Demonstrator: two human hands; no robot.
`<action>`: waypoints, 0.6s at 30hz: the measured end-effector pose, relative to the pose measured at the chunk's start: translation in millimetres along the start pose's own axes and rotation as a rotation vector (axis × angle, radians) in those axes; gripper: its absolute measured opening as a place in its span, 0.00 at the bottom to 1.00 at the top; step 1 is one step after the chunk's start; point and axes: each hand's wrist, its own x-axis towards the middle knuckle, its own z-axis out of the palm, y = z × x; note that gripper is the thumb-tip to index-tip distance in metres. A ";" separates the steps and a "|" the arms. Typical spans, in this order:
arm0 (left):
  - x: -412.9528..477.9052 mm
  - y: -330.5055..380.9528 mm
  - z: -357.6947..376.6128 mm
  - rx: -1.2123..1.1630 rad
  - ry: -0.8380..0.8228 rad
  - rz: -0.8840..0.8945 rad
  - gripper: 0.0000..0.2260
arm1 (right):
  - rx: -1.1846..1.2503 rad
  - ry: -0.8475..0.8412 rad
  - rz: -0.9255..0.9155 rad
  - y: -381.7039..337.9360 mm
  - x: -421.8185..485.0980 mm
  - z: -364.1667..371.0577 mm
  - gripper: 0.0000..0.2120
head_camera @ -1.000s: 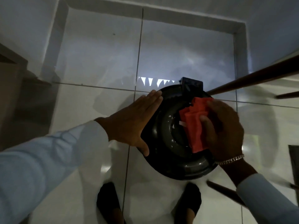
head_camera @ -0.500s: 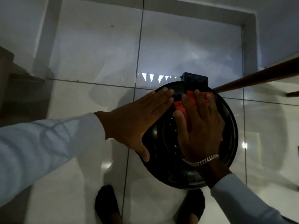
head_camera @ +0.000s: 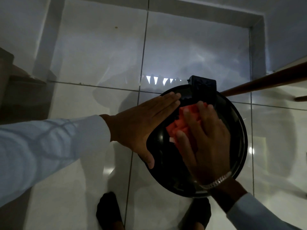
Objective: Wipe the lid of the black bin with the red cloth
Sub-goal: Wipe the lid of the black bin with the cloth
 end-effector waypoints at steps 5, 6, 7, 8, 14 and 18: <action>2.3 -4.7 2.7 -0.027 0.038 0.052 0.69 | -0.039 0.038 0.047 -34.7 -5.9 8.8 0.26; 2.5 -4.7 3.4 -0.025 0.041 0.057 0.69 | -0.060 -0.016 -0.025 -30.8 -12.9 5.8 0.26; 2.3 -5.5 4.6 -0.022 0.044 0.054 0.69 | -0.076 -0.070 -0.076 -24.7 -18.0 1.6 0.26; 2.0 -5.6 5.2 -0.020 0.043 0.048 0.69 | -0.091 -0.110 -0.093 -18.0 -19.9 -2.6 0.25; 3.4 -7.7 6.4 0.017 0.060 0.068 0.69 | 0.060 0.079 0.099 -30.6 -7.3 -0.8 0.20; 2.0 -6.3 4.2 0.000 0.067 0.065 0.69 | 0.025 -0.053 -0.153 -20.0 -18.5 1.4 0.22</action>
